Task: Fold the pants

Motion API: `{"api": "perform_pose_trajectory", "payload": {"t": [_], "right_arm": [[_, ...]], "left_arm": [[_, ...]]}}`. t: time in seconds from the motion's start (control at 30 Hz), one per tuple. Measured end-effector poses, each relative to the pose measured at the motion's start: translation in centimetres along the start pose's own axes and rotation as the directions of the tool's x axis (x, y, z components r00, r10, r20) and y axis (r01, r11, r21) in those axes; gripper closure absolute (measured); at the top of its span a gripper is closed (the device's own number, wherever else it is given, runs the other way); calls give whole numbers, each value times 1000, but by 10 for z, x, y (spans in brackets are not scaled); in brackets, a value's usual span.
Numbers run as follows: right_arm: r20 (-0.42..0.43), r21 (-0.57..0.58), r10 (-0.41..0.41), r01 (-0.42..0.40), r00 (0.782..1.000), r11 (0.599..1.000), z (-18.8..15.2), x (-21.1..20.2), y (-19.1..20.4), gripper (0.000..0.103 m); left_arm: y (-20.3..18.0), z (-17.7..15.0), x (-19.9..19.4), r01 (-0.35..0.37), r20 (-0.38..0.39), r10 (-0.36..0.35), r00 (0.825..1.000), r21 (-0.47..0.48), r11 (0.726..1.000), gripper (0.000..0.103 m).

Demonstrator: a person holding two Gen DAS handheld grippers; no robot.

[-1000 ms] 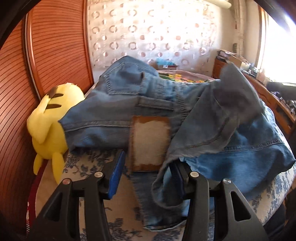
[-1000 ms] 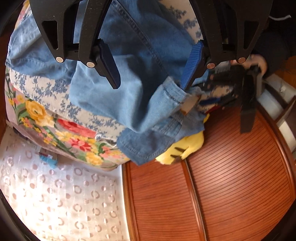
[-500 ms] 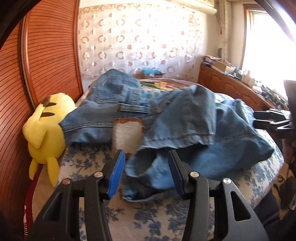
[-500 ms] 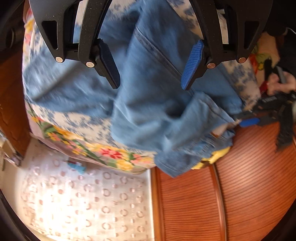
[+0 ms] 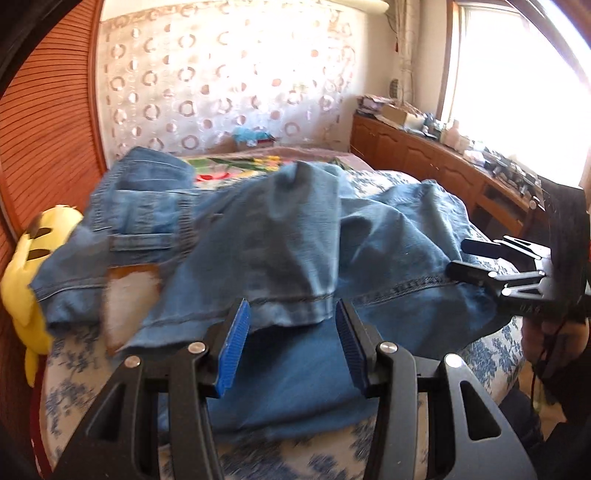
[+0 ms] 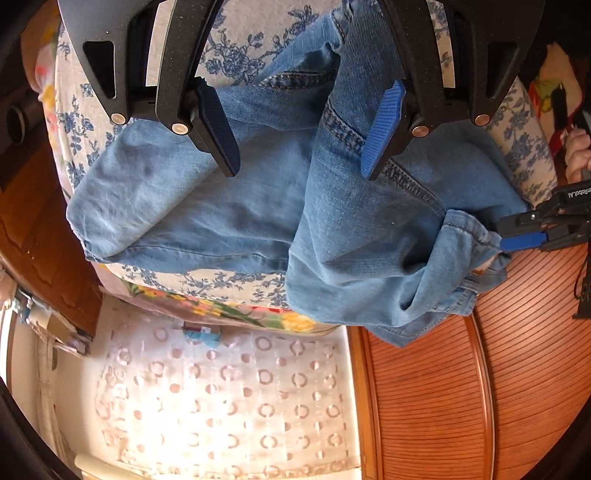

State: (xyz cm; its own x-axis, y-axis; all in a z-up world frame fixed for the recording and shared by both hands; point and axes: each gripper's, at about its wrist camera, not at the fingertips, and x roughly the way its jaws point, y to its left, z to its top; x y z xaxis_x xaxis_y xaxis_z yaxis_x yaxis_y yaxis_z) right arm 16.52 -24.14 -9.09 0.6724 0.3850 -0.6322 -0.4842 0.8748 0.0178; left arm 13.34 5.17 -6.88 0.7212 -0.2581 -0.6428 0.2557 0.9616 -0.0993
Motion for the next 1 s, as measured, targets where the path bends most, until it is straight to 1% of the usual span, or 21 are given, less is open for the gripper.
{"api": "perform_pose_trajectory", "payload": {"t": [0.1, 0.2, 0.3, 0.33, 0.37, 0.4, 0.47, 0.57, 0.6, 0.7, 0.83, 0.93, 0.97, 1.0], "right_arm": [[2, 1, -14, 14, 1000, 1000, -5, 8, 2, 33], [8, 15, -7, 7, 1000, 1000, -9, 9, 3, 33], [17, 9, -13, 12, 1000, 1000, -11, 7, 4, 33], [16, 4, -11, 11, 1000, 1000, -11, 8, 5, 33], [17, 4, -6, 6, 1000, 1000, -12, 8, 5, 33], [20, 12, 1, -1, 1000, 1000, -12, 8, 3, 33], [21, 29, 16, -17, 1000, 999, -12, 8, -1, 33], [19, 34, 23, -23, 1000, 999, -12, 9, -2, 33], [20, 33, 21, -22, 1000, 999, -12, 8, -1, 33], [23, 35, 21, -21, 1000, 999, -12, 8, -1, 33], [24, 38, 19, -20, 1000, 999, -12, 8, -1, 33], [24, 36, 16, -17, 1000, 999, -13, 9, -2, 33], [24, 37, 17, -18, 1000, 999, -13, 8, -2, 33], [24, 37, 17, -18, 1000, 999, -13, 9, -2, 33]], "left_arm": [[-7, 7, 18, 0, -37, 1, 999, 23, 1000, 55], [-12, 11, 32, -28, -71, 31, 997, 48, 998, 55], [-16, 12, 43, -79, -88, 85, 992, 77, 994, 55], [-16, 12, 44, -84, -90, 91, 992, 82, 993, 57], [-15, 13, 44, -85, -88, 93, 992, 85, 993, 76], [-13, 14, 42, -84, -87, 92, 992, 86, 993, 91], [-6, 20, 30, -91, -49, 96, 994, 81, 993, 98], [18, 40, 3, -146, 19, 145, 989, 53, 988, 99], [26, 46, -2, -158, 28, 157, 987, 44, 986, 99], [55, 66, -19, -220, 60, 218, 974, 29, 975, 99], [81, 77, -18, -265, 43, 264, 964, 38, 963, 97], [92, 75, -7, -281, 19, 281, 960, 38, 959, 85], [94, 73, -3, -286, 10, 286, 958, 35, 958, 79], [97, 69, -2, -283, 1, 283, 959, 29, 959, 75]]}}
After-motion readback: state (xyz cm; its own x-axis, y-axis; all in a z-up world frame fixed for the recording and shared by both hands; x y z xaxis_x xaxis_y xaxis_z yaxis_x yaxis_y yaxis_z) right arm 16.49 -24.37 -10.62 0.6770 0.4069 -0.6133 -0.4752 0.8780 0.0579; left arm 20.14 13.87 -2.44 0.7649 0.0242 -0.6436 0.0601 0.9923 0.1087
